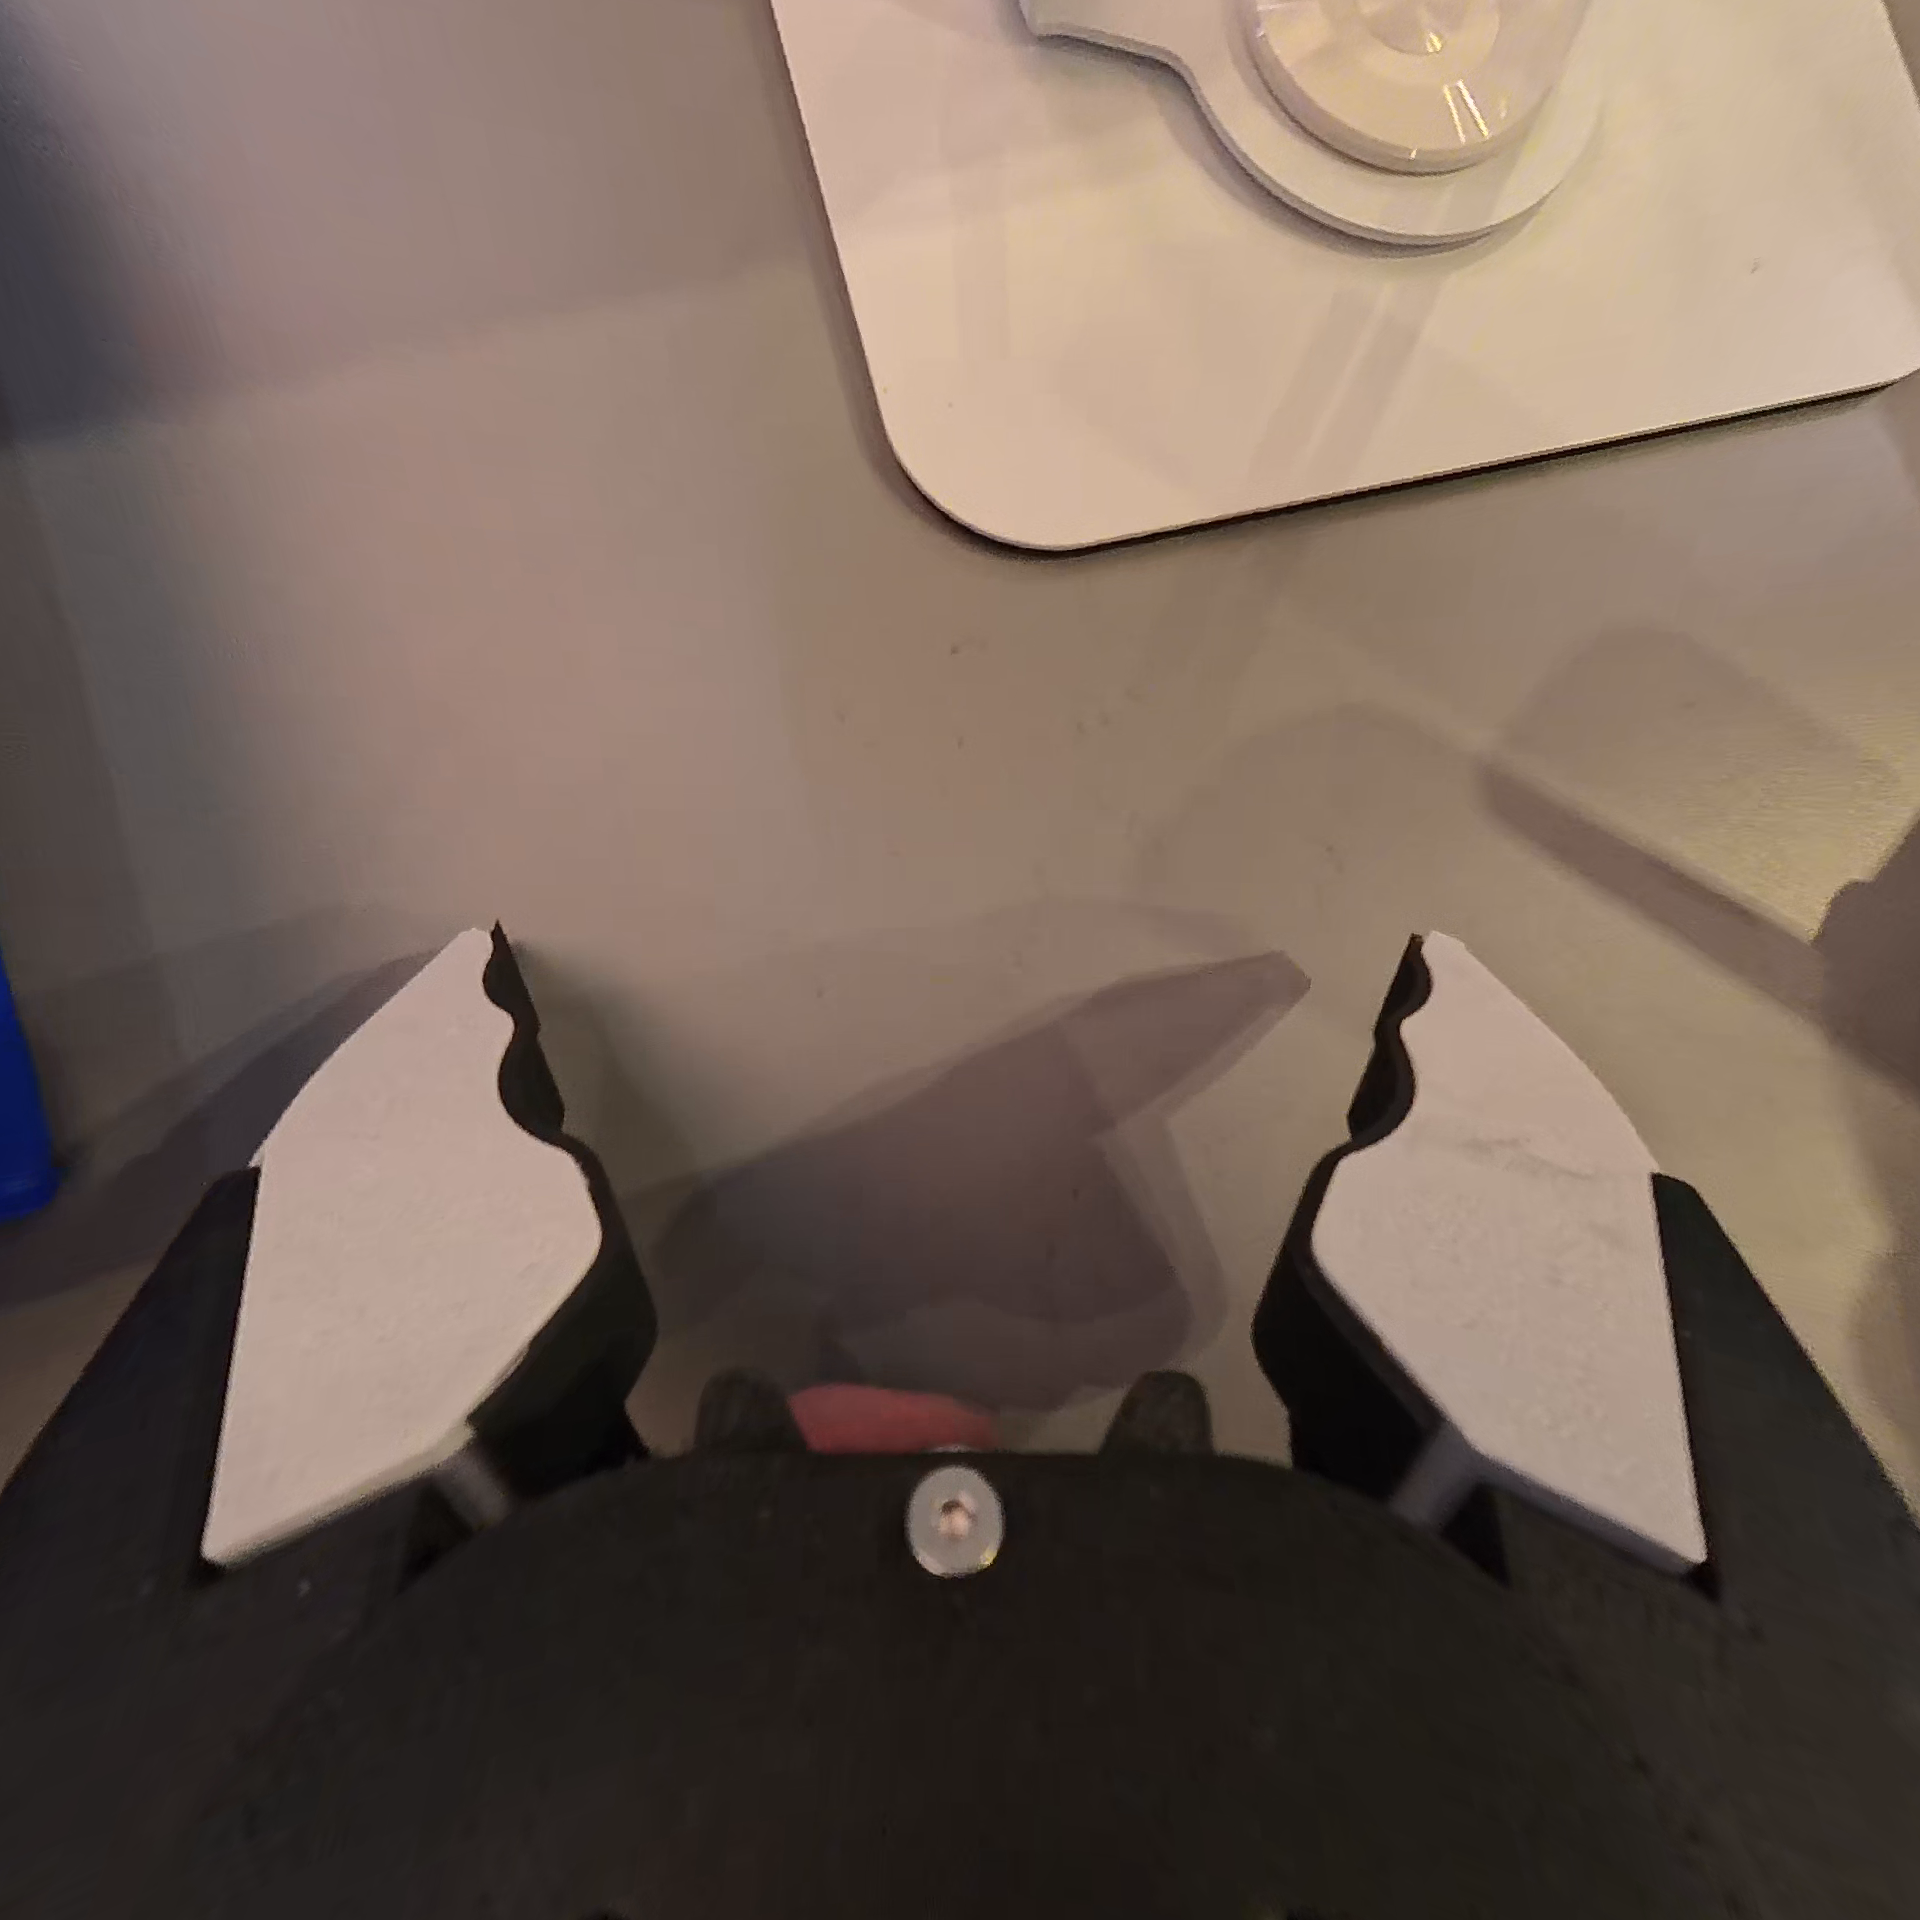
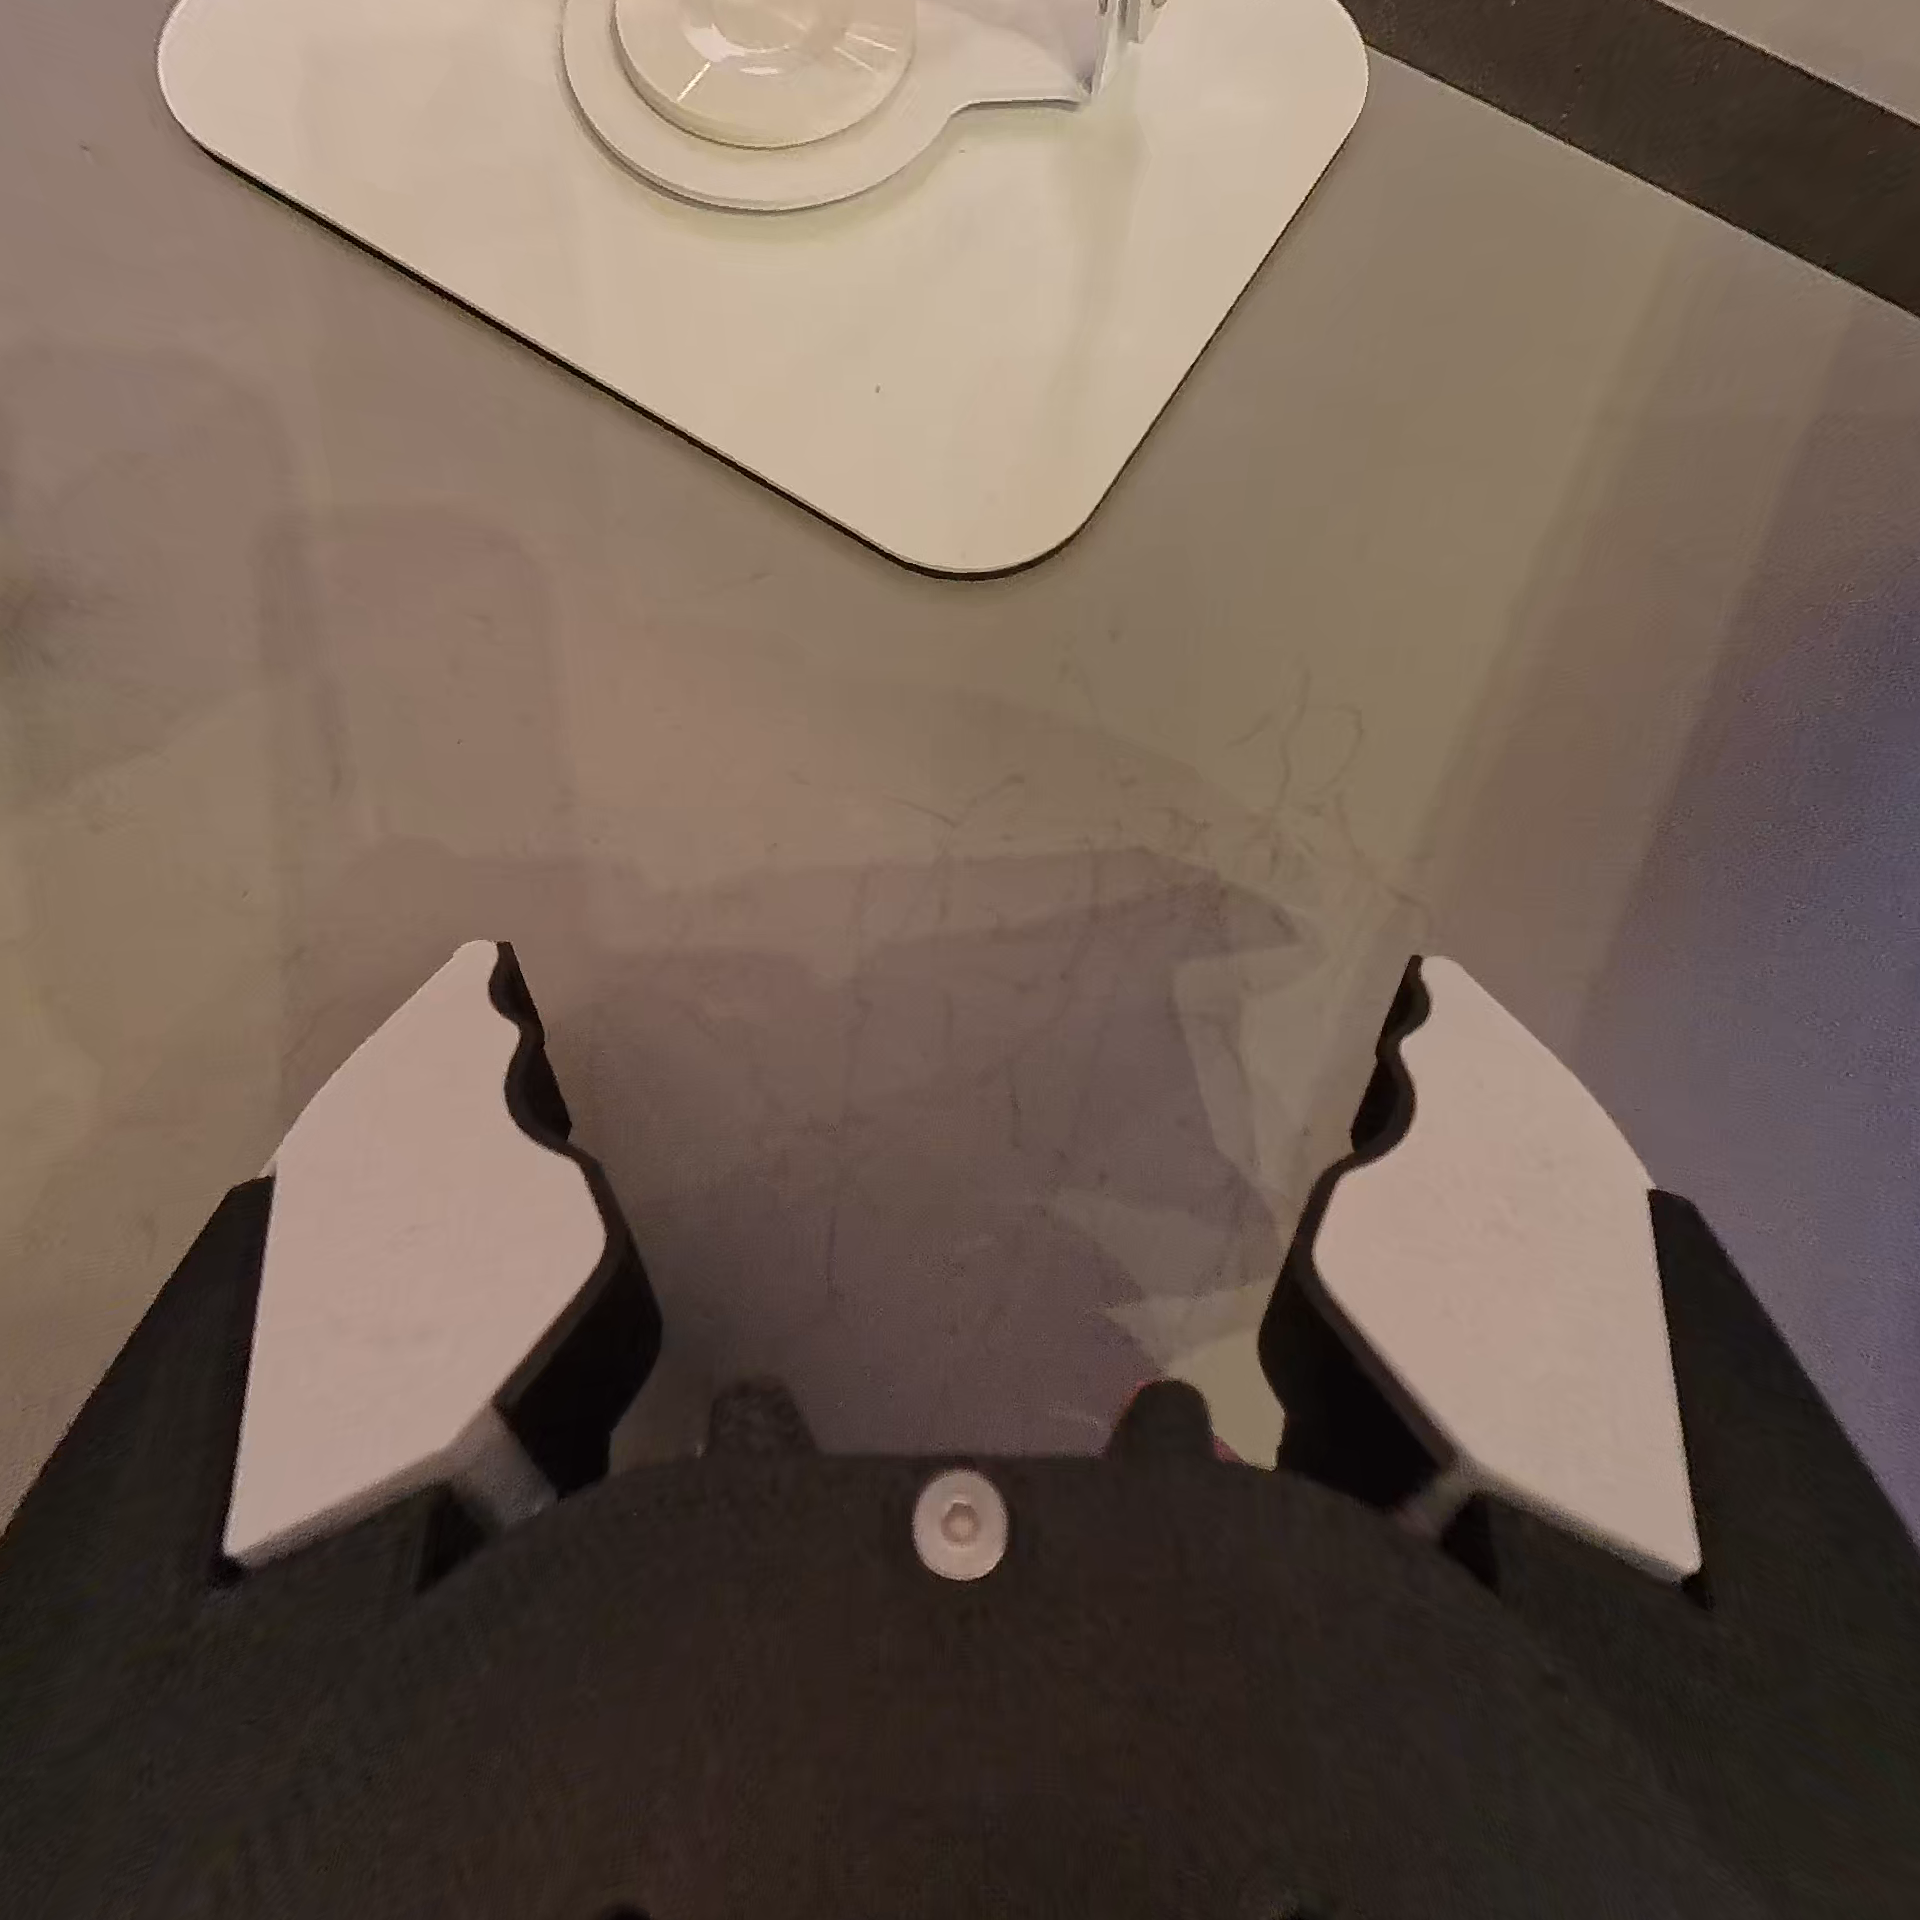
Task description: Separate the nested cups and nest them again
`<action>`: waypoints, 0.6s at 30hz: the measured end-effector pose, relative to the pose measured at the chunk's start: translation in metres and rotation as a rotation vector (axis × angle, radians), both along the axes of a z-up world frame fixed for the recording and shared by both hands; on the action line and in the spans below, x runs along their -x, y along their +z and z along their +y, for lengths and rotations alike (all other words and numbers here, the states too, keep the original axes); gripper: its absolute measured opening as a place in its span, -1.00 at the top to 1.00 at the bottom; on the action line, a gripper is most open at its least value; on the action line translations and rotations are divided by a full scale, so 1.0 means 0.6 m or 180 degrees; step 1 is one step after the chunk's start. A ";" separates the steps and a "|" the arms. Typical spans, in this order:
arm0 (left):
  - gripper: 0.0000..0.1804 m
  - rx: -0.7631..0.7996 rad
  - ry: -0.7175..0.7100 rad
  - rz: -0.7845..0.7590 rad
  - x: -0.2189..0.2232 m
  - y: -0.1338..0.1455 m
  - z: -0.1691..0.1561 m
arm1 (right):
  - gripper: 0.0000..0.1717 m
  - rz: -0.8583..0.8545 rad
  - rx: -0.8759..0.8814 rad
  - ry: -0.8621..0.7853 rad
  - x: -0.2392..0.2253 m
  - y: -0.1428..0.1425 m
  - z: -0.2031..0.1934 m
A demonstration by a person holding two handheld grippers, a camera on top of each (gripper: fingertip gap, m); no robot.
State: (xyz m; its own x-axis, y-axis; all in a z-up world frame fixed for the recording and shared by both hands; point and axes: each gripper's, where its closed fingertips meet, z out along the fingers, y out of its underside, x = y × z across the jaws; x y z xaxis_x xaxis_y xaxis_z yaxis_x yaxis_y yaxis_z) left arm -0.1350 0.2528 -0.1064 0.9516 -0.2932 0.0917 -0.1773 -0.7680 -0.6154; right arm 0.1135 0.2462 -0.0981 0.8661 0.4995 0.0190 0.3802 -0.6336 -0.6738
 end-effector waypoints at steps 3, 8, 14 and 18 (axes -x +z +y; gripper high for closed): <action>-0.62 -0.0007 -0.0007 0.0054 0.000 -0.002 0.000 | -0.72 -0.0043 0.0002 0.0003 0.002 -0.004 0.002; -0.62 0.0001 -0.0033 0.0137 0.000 -0.006 0.003 | -0.72 -0.0109 0.0008 0.0017 0.003 -0.009 0.004; -0.62 -0.0115 -0.0013 0.0256 0.008 0.000 0.016 | -0.72 -0.0141 0.0043 -0.0039 -0.004 -0.015 0.013; -0.62 -0.0082 0.0064 0.0232 0.019 -0.004 0.026 | -0.72 -0.0087 0.0090 -0.0044 -0.001 -0.019 0.015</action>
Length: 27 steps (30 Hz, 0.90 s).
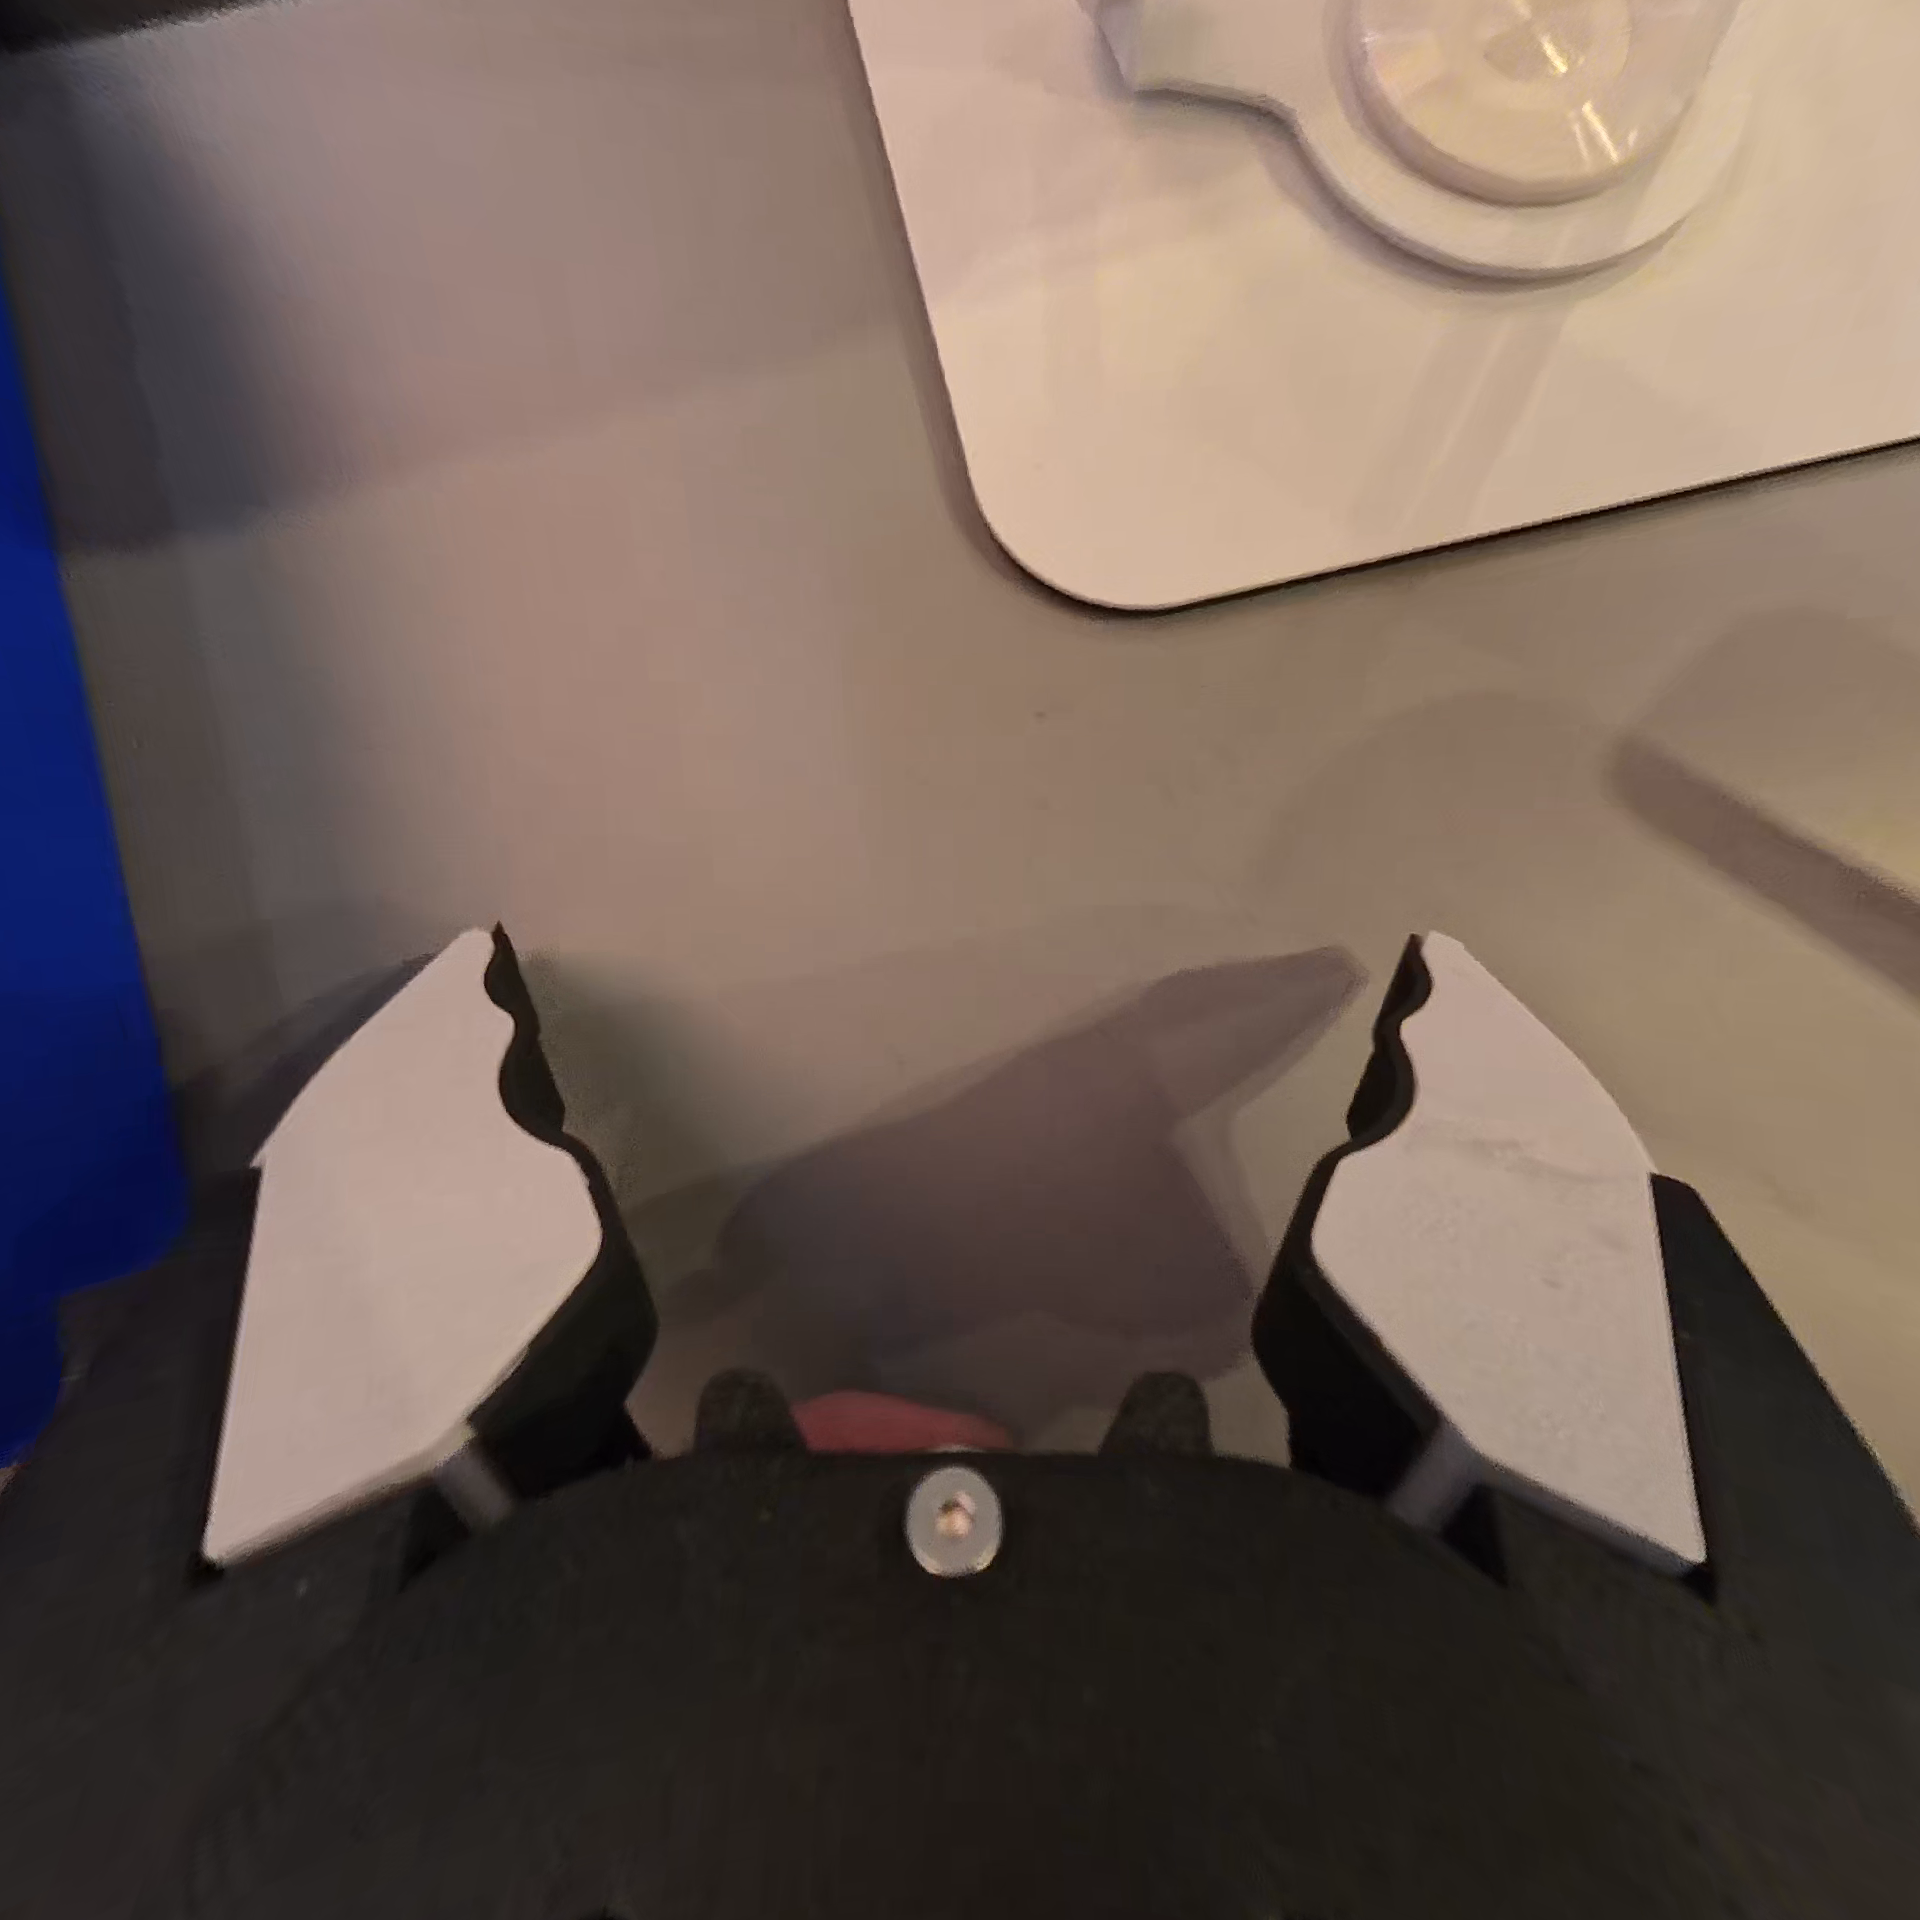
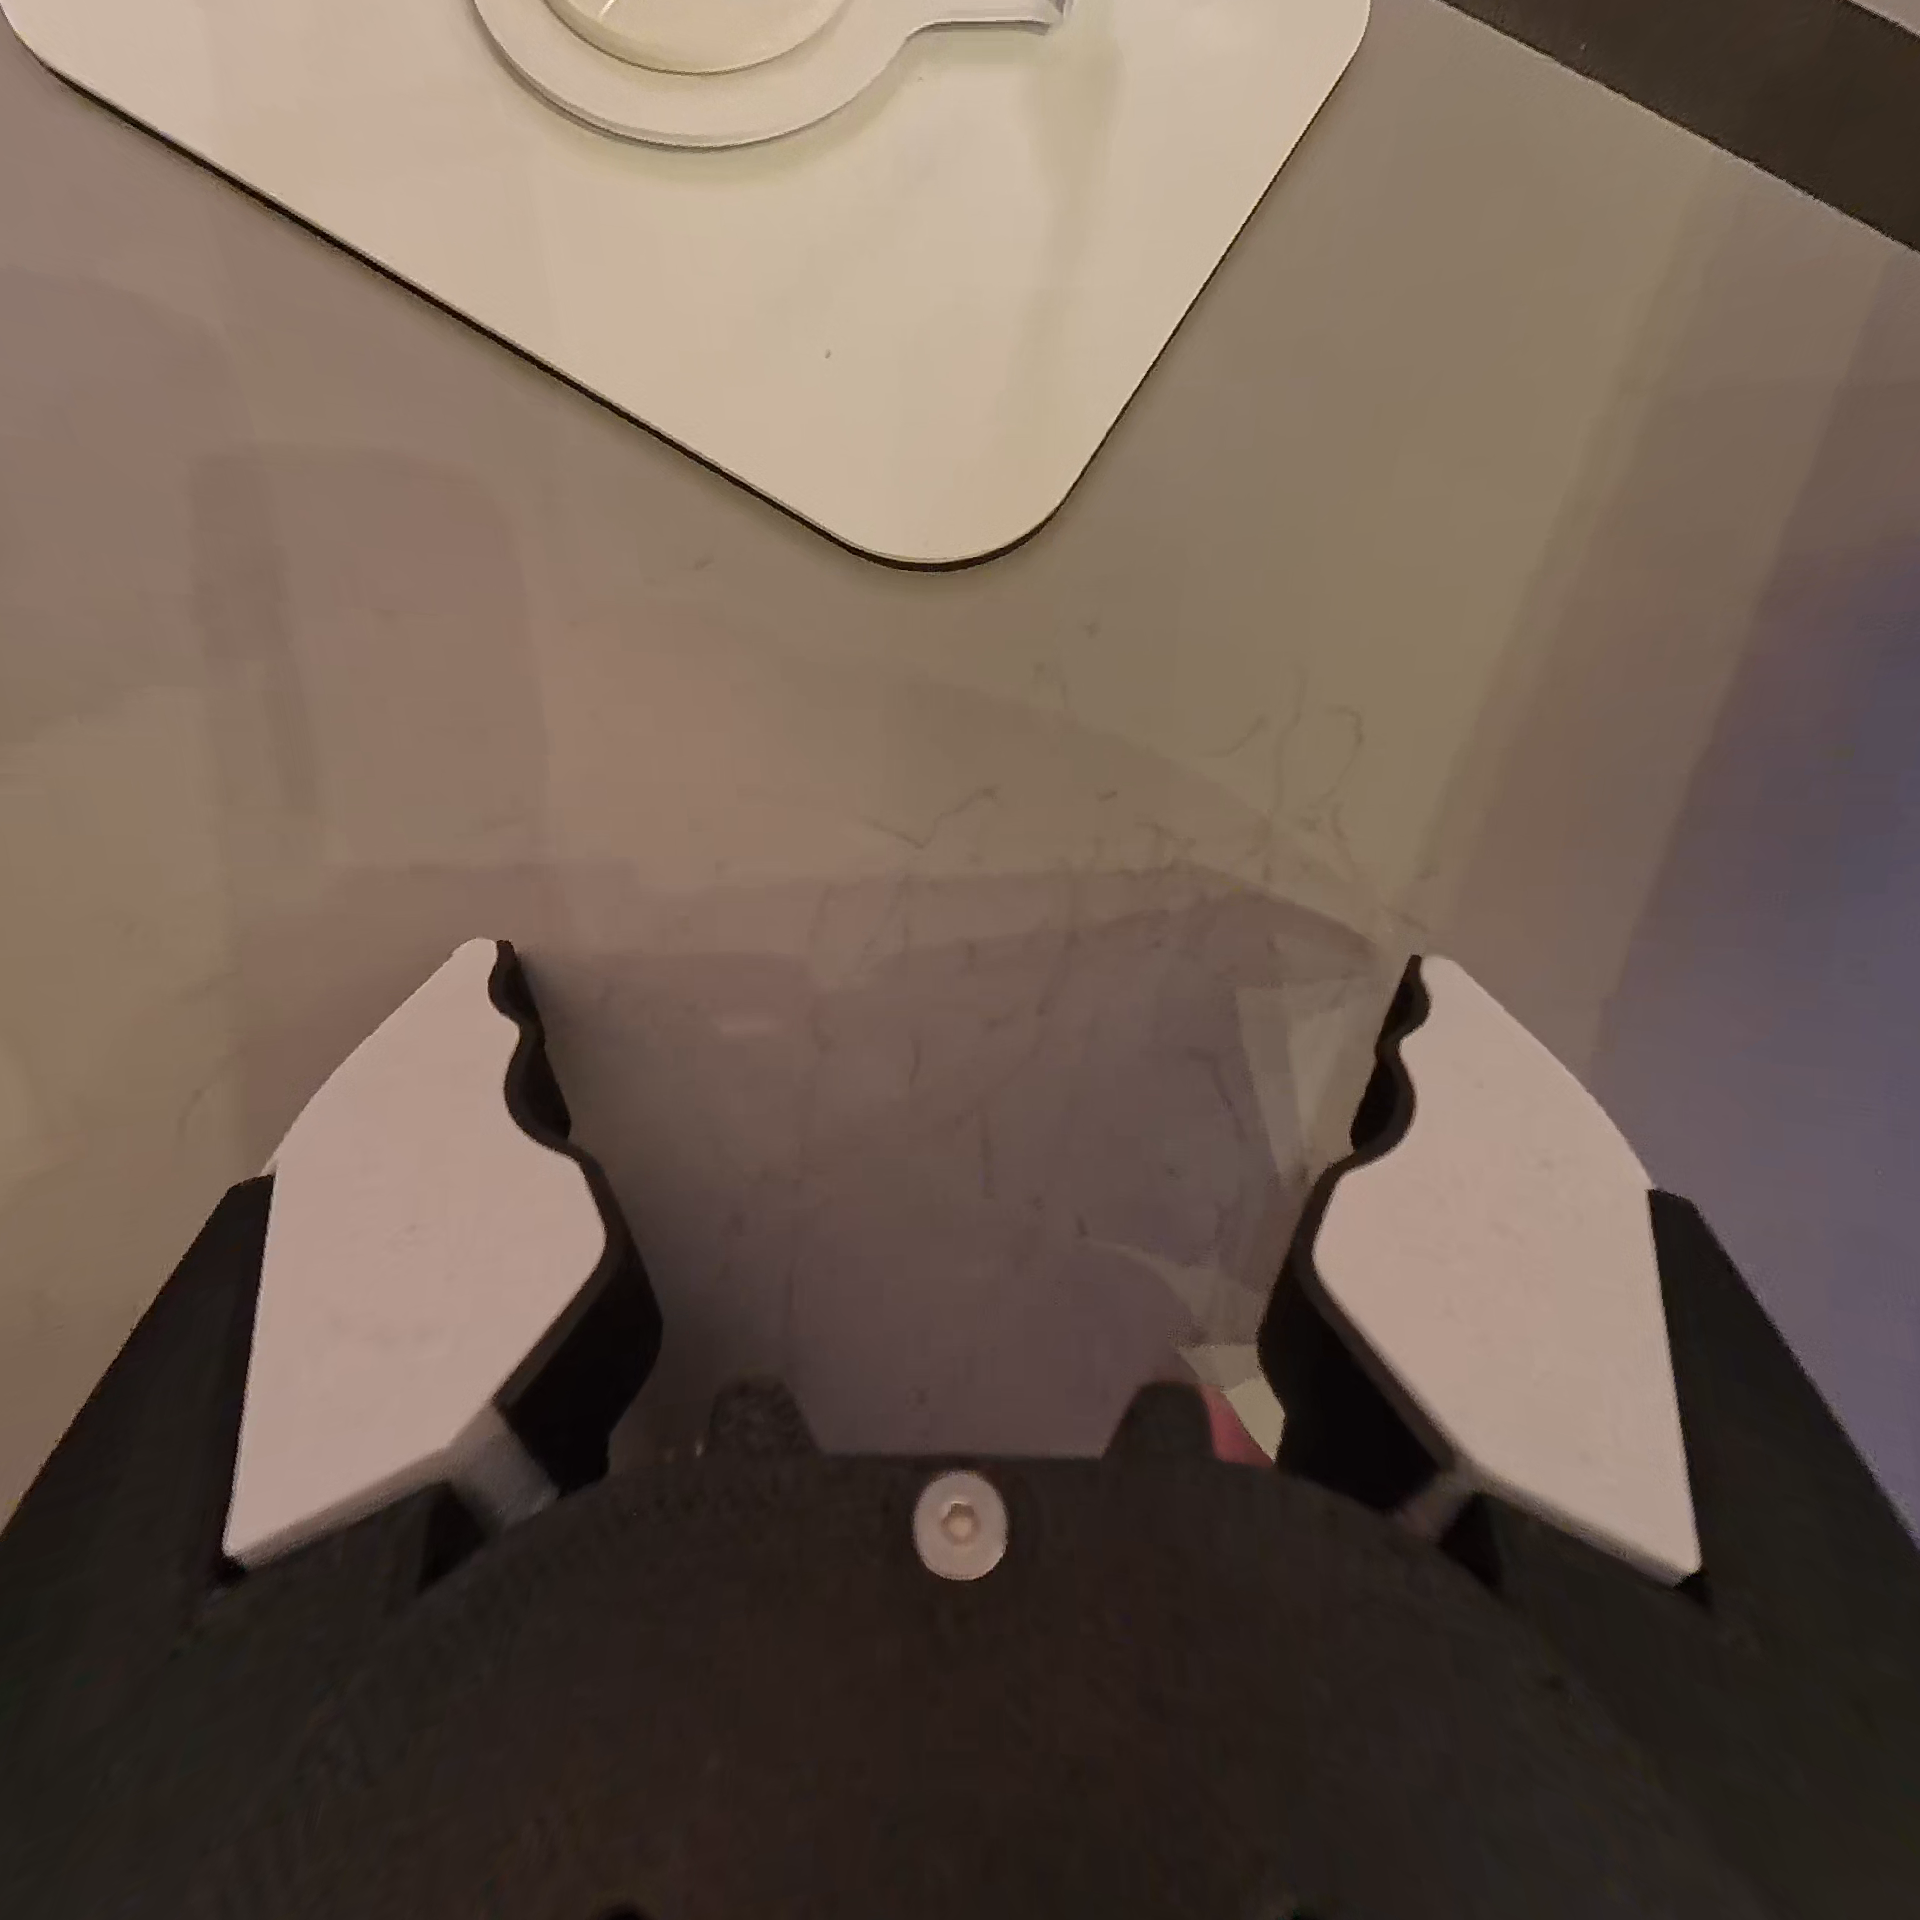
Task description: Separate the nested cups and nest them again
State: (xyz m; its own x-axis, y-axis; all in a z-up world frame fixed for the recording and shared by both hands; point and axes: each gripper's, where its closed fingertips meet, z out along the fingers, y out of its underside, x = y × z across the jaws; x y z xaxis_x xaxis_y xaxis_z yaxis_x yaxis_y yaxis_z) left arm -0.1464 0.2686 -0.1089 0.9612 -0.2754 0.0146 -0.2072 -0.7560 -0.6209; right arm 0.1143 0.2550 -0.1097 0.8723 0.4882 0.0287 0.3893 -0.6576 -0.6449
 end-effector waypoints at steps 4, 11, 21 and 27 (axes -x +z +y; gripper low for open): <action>-0.62 0.0082 -0.0077 0.0049 -0.006 -0.008 -0.002 | -0.71 0.0033 0.0102 0.0056 0.001 -0.003 0.000; -0.62 0.0043 -0.0070 0.0035 -0.008 -0.008 -0.002 | -0.71 0.0084 0.0009 0.0022 0.003 -0.002 0.000; -0.61 0.0010 0.0163 0.0045 -0.007 -0.007 -0.002 | -0.71 0.0103 0.0012 0.0030 0.006 0.000 0.000; -0.61 -0.0019 0.0204 0.0076 -0.006 -0.005 -0.004 | -0.72 0.0094 0.0013 0.0034 0.007 0.000 0.000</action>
